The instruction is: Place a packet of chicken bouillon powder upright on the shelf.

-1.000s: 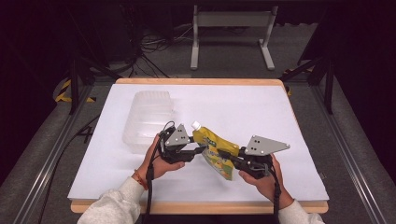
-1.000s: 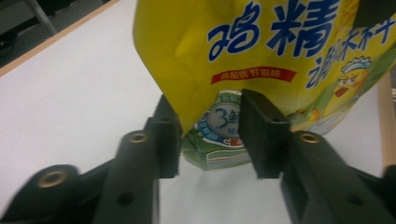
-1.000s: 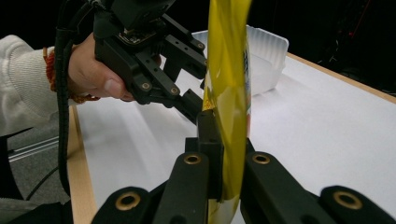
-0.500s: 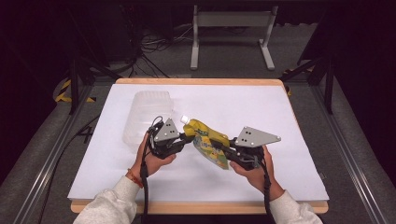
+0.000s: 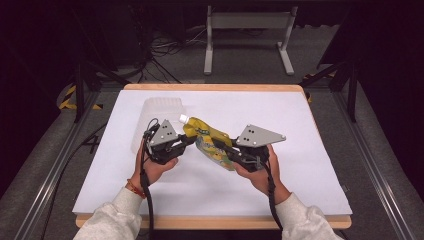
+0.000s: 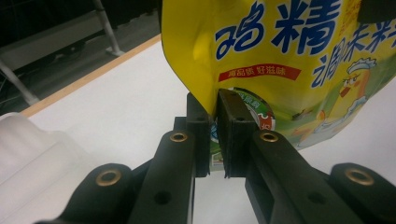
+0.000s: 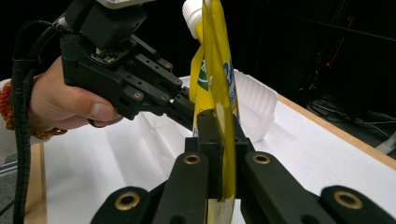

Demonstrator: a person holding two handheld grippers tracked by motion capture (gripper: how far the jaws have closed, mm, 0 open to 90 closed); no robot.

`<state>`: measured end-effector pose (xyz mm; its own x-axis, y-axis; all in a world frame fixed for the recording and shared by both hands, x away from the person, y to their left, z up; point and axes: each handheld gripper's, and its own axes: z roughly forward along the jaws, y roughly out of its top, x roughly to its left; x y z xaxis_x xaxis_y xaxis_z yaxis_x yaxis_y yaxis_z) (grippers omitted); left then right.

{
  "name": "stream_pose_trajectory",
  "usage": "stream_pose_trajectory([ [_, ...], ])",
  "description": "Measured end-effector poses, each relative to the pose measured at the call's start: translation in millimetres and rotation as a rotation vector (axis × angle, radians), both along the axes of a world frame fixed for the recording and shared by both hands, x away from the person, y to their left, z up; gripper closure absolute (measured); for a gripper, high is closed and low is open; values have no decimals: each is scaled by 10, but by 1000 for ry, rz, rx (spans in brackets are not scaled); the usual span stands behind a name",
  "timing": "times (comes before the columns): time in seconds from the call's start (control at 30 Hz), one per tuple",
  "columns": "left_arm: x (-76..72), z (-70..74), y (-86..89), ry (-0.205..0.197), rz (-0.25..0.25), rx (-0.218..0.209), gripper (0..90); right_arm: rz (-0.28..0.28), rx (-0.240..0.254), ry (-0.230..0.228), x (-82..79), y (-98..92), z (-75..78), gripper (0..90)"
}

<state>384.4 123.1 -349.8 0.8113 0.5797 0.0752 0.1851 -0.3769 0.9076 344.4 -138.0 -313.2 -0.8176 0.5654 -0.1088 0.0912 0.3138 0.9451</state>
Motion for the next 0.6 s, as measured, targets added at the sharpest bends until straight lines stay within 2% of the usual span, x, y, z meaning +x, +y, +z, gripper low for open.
stream_pose_trajectory([
  [0.23, 43, 64, 182, -6, 36, -22, 841, 5, 6, -9, 116, 161, 61, 897],
  [0.47, 96, 155, 367, -21, 94, -43, 841, 11, 14, -15, 246, 354, 131, 895],
  [0.6, 120, 213, 454, -30, 114, -41, 843, 18, 22, -22, 312, 459, 178, 894],
])
